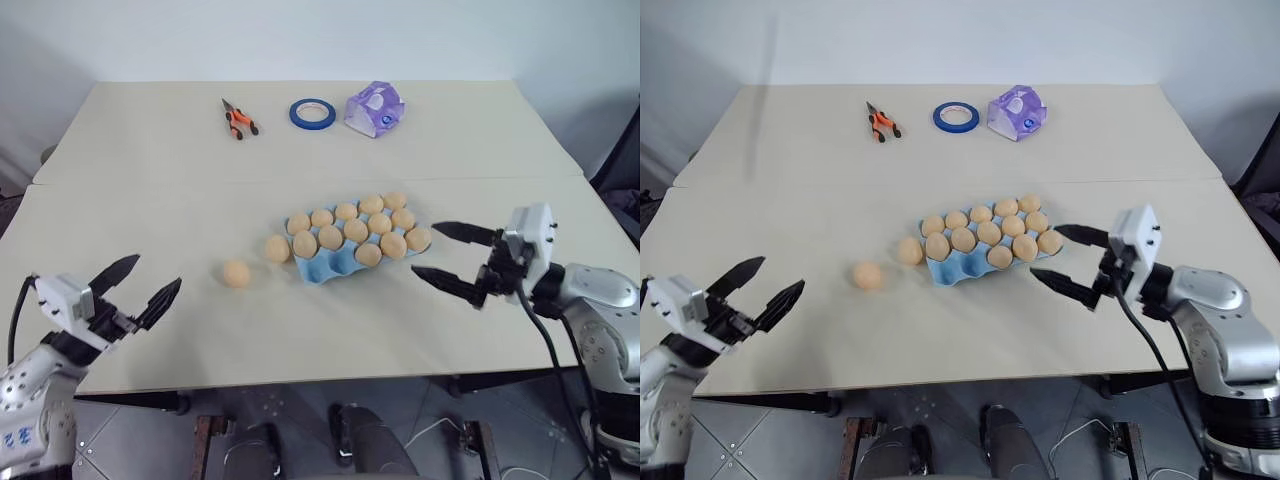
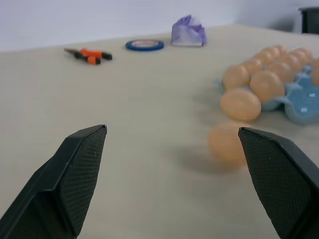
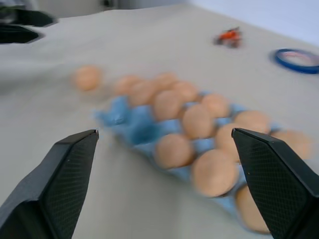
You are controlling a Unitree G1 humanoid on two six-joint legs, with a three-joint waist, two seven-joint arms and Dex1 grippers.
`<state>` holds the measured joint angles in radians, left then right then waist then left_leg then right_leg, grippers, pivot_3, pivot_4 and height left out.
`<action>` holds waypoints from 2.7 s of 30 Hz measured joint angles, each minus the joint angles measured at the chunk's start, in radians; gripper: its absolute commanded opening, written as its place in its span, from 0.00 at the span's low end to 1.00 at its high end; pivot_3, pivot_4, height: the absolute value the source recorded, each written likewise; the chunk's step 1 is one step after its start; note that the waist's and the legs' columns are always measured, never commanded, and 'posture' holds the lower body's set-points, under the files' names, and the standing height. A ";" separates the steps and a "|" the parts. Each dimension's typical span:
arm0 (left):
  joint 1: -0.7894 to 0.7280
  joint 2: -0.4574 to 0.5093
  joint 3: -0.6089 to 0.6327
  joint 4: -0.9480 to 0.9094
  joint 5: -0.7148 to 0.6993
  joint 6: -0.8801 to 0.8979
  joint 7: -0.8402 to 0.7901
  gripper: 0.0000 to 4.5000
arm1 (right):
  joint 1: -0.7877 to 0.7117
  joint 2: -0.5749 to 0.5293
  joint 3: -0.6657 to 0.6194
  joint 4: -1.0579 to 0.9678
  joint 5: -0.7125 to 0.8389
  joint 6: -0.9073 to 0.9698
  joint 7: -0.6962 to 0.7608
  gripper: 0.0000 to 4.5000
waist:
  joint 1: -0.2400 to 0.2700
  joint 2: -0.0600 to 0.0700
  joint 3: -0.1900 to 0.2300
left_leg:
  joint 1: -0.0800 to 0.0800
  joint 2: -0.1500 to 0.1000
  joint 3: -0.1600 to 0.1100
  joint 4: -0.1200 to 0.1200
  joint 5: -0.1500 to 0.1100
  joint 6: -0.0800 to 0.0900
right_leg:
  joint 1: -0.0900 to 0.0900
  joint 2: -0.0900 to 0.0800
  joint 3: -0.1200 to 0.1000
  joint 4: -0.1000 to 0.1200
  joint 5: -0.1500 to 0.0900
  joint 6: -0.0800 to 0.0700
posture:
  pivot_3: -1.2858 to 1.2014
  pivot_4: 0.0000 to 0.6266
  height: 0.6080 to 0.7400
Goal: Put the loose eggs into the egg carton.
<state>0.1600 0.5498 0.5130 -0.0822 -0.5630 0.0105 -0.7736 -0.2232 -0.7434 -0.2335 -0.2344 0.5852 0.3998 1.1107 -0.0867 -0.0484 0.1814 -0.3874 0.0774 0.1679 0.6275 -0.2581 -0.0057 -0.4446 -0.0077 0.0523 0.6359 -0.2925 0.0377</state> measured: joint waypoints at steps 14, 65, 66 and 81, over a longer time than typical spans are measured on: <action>0.065 -0.057 -0.085 -0.182 0.026 0.037 0.088 1.00 | -0.028 -0.039 0.032 0.080 -0.008 -0.050 0.122 0.99 | 0.001 0.000 0.000 | 0.000 -0.001 0.000 0.002 -0.002 -0.003 | 0.001 -0.001 0.002 -0.001 -0.006 -0.010 | 0.52 0.24 1.00; -0.341 -0.132 -0.441 0.103 0.338 0.152 0.280 0.50 | 0.050 0.005 0.064 -0.030 -0.015 -0.049 -0.080 1.00 | 0.009 0.000 0.000 | 0.000 -0.005 0.000 0.003 0.002 0.000 | 0.002 -0.003 0.003 0.001 0.005 0.008 | 0.52 0.24 1.00; -0.341 -0.138 -0.443 0.102 0.337 0.149 0.276 0.50 | 0.050 0.005 0.064 -0.030 -0.015 -0.049 -0.081 1.00 | 0.010 0.000 0.000 | 0.000 -0.005 0.000 0.003 0.002 0.000 | 0.002 -0.003 0.003 0.001 0.005 0.008 | 0.52 0.24 1.00; -0.530 -0.140 -0.563 -0.021 0.225 0.309 0.037 0.50 | 0.064 0.005 0.060 -0.029 -0.017 -0.050 -0.105 1.00 | 0.008 0.000 0.000 | 0.000 -0.006 0.000 0.004 0.005 0.004 | 0.003 -0.002 0.004 0.001 0.007 0.010 | 0.52 0.24 1.00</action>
<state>-0.3698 0.4098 -0.0500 -0.1032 -0.3381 0.3195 -0.7363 -0.1596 -0.7383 -0.1736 -0.2635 0.5681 0.3496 1.0060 -0.0784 -0.0488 0.1811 -0.3872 0.0716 0.1681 0.6316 -0.2527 -0.0014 -0.4419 -0.0100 0.0559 0.6373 -0.2860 0.0476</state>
